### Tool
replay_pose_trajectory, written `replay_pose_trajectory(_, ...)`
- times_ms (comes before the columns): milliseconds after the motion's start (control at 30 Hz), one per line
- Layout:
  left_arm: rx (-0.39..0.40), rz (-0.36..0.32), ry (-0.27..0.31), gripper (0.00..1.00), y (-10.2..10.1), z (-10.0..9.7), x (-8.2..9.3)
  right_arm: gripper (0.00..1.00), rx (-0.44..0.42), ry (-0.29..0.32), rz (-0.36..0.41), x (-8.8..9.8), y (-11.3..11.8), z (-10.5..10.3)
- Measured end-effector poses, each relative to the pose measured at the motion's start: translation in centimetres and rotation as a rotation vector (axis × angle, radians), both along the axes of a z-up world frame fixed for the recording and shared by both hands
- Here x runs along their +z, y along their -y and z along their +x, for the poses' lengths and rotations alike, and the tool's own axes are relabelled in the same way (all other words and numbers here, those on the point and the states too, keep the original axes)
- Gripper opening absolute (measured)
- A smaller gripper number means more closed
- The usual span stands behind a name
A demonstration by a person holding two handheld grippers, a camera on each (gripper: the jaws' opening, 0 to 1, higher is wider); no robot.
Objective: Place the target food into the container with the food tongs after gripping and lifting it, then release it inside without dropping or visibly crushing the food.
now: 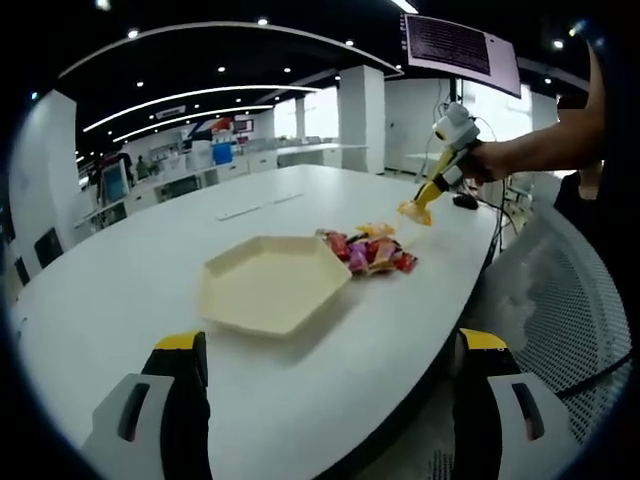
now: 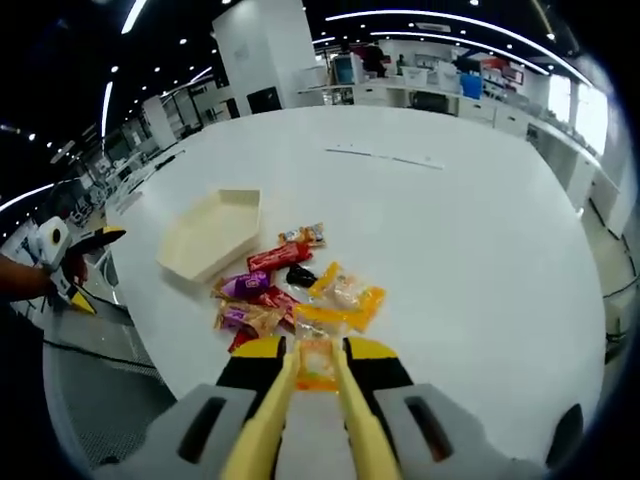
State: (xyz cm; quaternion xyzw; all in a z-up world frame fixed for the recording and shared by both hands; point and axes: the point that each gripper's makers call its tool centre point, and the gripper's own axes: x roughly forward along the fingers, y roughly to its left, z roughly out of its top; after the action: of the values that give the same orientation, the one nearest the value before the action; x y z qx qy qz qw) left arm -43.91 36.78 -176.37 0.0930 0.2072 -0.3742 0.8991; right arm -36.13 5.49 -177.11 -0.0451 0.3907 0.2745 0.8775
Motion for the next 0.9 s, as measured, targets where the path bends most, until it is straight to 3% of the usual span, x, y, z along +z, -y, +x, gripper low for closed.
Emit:
replay_pose_trajectory(400,-0.007,-0.028,-0.025,1.00,0.3,-0.3,0.0,0.22,0.014,0.000,-0.024,0.2,0.3,0.2)
replay_pose_trajectory(900,0.006,-0.030,-0.004,1.00,0.1,-0.1,0.4,0.22,0.033,0.014,-0.025,1.5,-0.9,1.7)
